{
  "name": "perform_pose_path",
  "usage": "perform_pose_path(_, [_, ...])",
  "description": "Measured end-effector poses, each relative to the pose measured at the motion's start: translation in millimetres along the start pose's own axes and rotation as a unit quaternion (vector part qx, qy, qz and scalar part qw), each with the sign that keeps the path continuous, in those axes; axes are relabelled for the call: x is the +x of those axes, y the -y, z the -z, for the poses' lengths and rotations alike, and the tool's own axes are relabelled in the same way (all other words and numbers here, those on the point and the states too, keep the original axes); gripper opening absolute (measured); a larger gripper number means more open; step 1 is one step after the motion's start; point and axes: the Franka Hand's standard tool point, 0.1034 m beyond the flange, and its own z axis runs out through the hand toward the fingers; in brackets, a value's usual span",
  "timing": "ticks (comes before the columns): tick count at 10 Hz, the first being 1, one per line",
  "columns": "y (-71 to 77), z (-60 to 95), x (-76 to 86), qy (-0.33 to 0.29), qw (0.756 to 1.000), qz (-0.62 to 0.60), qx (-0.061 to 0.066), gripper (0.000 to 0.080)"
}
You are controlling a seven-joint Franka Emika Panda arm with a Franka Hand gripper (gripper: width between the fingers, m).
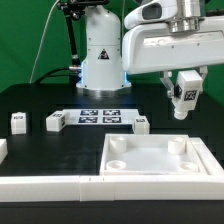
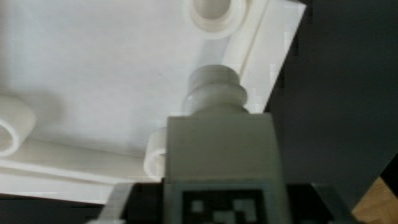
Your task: Assemble one leg
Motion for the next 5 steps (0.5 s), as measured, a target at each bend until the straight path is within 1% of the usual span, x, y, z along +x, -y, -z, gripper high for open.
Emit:
perform_pose_path(1, [-7.7, -4.5, 12.4, -0.006, 1.000, 0.006, 0.000, 0.0287])
perform_pose_path(3, [-16.8, -20.9, 42.7, -0.018, 1.000, 0.007, 0.002, 0.0287])
perform_pose_path(4, [-19.9, -25.2, 53.4, -0.023, 1.000, 0.006, 0.003, 0.0287])
perform_pose_path(5, [-21.6, -28.5, 59.9, -0.030, 1.000, 0.004, 0.002, 0.0287])
